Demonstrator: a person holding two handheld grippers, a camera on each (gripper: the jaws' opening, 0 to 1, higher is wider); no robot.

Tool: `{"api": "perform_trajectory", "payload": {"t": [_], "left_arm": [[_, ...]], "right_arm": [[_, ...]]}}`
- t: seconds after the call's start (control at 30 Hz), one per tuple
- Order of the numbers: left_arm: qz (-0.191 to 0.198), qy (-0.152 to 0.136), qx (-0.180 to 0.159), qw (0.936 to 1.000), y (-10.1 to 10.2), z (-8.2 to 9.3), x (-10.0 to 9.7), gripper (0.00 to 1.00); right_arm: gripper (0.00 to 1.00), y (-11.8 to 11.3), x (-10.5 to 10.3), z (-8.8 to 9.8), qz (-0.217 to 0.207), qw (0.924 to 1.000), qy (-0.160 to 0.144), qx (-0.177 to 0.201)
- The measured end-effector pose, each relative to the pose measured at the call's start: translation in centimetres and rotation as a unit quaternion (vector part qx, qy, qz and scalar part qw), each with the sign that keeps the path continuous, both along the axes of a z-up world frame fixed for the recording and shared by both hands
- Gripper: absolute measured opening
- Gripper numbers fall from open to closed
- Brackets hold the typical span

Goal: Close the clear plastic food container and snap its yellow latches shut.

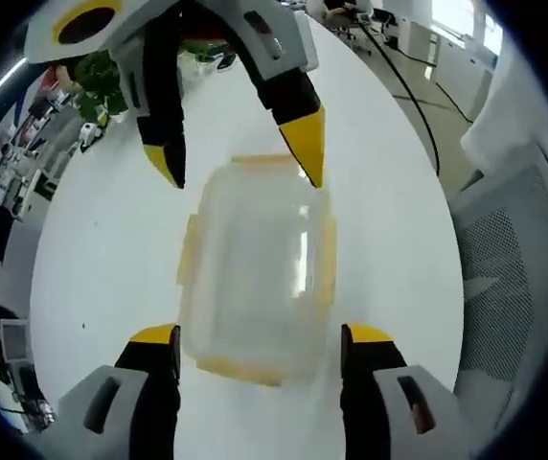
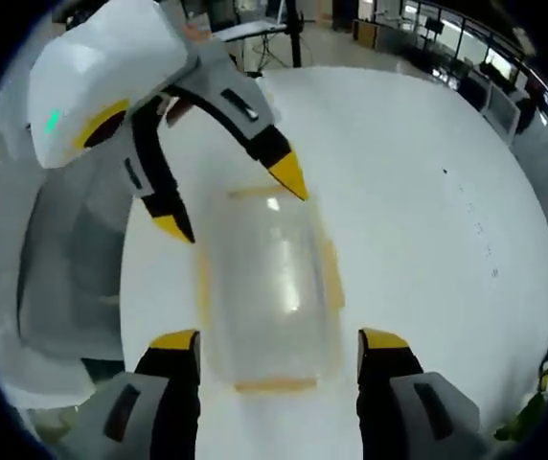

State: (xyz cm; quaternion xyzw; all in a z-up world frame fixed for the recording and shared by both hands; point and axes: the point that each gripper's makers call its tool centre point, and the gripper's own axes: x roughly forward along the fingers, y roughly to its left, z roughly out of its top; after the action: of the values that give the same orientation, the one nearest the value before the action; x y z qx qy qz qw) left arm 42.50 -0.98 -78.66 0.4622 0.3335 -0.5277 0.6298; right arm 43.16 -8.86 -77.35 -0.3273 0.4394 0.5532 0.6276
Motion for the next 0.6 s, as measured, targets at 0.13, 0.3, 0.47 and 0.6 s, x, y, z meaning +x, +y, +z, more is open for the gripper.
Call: {"api": "perform_trajectory", "payload": {"t": [0.13, 0.3, 0.47, 0.6], "left_arm": [[0.004, 0.008, -0.003, 1.0000, 0.0, -0.2, 0.2, 0.71], [0.000, 0.015, 0.001, 0.9999, -0.2, -0.9, 0.3, 0.74], [-0.002, 0.022, -0.001, 0.9997, -0.5, -1.2, 0.6, 0.77], [-0.010, 0.022, 0.004, 0.9997, -0.6, -1.6, 0.7, 0.79]], "right_arm": [[0.68, -0.4, -0.1, -0.1, 0.002, 0.9999, -0.012, -0.003], [0.70, -0.6, -0.6, -0.6, 0.008, 0.9997, -0.021, -0.008], [0.73, -0.8, -0.6, -1.0, 0.008, 0.9994, -0.032, -0.011], [0.74, -0.8, -0.6, -1.4, 0.012, 0.9988, -0.044, -0.016]]}}
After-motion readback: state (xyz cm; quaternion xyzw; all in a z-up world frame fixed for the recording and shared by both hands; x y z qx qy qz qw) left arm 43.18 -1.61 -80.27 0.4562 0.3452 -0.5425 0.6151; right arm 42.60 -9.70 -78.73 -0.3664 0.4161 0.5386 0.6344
